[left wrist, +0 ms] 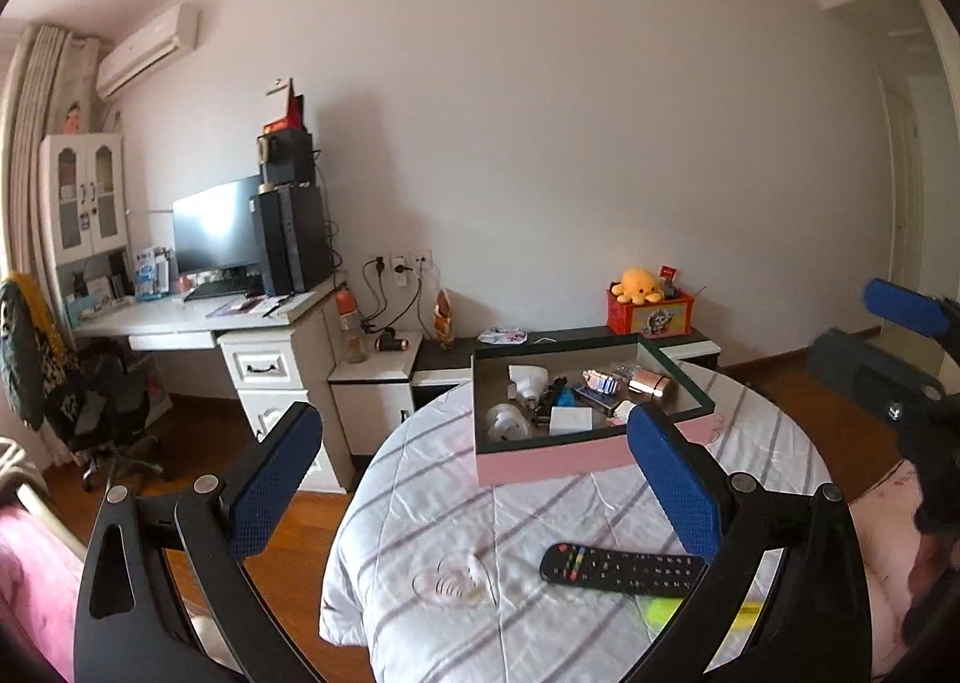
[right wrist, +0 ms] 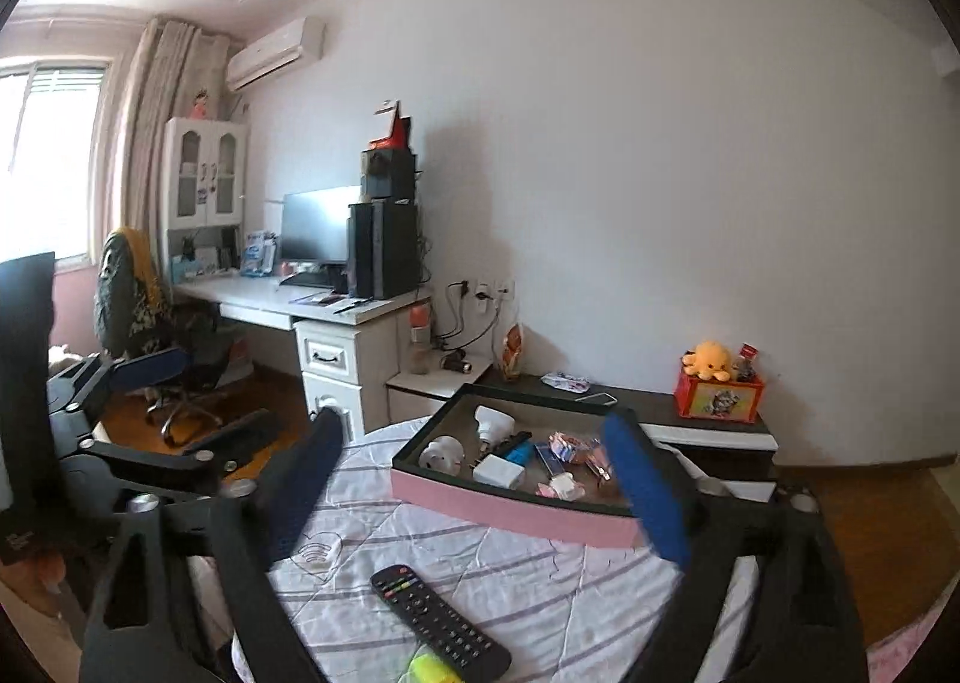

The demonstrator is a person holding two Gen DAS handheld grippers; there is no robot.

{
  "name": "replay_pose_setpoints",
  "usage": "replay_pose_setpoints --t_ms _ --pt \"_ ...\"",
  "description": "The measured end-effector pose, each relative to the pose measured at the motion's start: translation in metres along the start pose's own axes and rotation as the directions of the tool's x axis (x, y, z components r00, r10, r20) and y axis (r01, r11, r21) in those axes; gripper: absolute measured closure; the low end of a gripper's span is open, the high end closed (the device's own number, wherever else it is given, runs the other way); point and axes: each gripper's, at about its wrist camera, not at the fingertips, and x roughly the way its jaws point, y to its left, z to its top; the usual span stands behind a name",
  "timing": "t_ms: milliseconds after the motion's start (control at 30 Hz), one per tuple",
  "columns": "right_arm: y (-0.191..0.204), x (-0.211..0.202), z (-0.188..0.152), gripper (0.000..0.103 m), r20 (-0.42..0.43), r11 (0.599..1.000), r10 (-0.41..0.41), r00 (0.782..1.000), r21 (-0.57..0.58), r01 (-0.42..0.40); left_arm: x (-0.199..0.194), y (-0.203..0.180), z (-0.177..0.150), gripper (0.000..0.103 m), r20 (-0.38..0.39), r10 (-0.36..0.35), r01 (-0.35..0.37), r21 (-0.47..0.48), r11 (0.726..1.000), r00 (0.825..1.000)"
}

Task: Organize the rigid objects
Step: 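Withdraw both tools from the box back toward the remote and highlighter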

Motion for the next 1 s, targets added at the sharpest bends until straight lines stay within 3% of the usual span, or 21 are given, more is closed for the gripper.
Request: replay_pose_setpoints --t_ms 500,1000 --pt "0.015 -0.029 -0.007 0.0 0.004 0.999 -0.04 0.999 -0.018 0.04 -0.033 0.009 -0.006 0.0 0.036 0.048 -0.047 -0.025 0.999 0.998" --pt "0.022 -0.037 -0.009 0.0 -0.003 0.999 -0.028 1.0 -0.033 0.027 -0.035 0.001 -0.006 0.0 0.024 0.025 -0.025 0.014 1.0 0.999"
